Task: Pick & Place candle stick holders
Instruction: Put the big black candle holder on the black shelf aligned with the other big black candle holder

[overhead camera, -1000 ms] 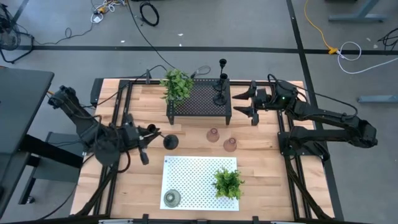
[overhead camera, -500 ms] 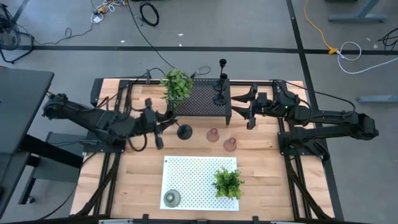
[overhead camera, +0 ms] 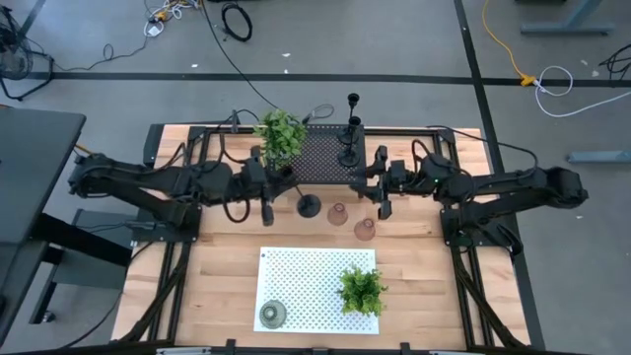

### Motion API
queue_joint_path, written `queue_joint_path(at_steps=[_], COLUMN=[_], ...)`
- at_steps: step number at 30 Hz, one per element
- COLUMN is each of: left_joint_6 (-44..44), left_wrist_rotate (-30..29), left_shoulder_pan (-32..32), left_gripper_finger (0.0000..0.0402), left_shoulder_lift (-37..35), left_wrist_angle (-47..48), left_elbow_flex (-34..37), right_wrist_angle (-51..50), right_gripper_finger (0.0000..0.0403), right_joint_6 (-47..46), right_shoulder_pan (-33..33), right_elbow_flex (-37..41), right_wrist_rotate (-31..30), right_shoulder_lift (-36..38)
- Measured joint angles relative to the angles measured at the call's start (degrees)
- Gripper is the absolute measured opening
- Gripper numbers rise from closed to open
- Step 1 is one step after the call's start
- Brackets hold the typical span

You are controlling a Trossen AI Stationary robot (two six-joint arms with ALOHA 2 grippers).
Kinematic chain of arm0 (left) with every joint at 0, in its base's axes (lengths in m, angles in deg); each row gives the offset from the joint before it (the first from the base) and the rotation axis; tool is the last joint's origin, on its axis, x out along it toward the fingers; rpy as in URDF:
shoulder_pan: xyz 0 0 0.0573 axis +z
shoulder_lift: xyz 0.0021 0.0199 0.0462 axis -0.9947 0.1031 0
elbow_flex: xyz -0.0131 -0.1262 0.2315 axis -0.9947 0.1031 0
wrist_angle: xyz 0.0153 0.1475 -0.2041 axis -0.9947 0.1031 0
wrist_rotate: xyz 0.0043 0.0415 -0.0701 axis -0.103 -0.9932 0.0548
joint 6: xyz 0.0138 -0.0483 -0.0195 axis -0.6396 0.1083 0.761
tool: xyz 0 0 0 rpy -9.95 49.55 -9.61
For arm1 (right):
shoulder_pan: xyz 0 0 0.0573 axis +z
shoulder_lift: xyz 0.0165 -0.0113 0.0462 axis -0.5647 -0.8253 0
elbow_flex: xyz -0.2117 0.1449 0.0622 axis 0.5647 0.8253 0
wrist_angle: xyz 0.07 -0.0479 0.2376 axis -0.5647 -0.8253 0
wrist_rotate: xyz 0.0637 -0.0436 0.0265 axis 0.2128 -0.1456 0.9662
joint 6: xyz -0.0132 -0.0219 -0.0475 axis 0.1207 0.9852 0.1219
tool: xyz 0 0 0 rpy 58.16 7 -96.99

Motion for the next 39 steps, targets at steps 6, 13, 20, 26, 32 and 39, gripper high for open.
queue_joint_path(at_steps=[6,13,20,26,32,39], left_joint_6=[-0.03,0.01,-0.05,-0.10,-0.09,-0.03], left_wrist_rotate=[3.97,6.46,9.46,9.66,9.84,10.12], left_shoulder_pan=[1.74,3.60,4.84,5.31,5.80,6.06], left_gripper_finger=[0.0032,0.0032,0.0032,0.0032,0.0032,0.0032], left_shoulder_lift=[2.64,6.16,7.72,8.90,10.18,10.25], left_wrist_angle=[-2.82,-6.60,-10.37,-10.28,-10.70,-10.80], left_elbow_flex=[-0.01,0.01,0.00,-0.01,0.01,0.01], right_wrist_angle=[1.70,-0.41,-0.53,-0.75,-0.80,-0.80], right_gripper_finger=[0.0155,0.0155,0.0155,0.0155,0.0155,0.0154], right_joint_6=[-0.66,-0.13,0.68,0.23,0.17,0.11], right_shoulder_pan=[1.25,2.06,2.44,2.51,2.64,2.64], right_elbow_flex=[-2.04,-7.67,-10.84,-13.45,-14.40,-14.40], right_wrist_rotate=[-0.36,-0.38,-0.38,-0.22,-0.25,-0.38], right_shoulder_lift=[-4.80,-10.75,-14.92,-18.11,-19.13,-19.13])
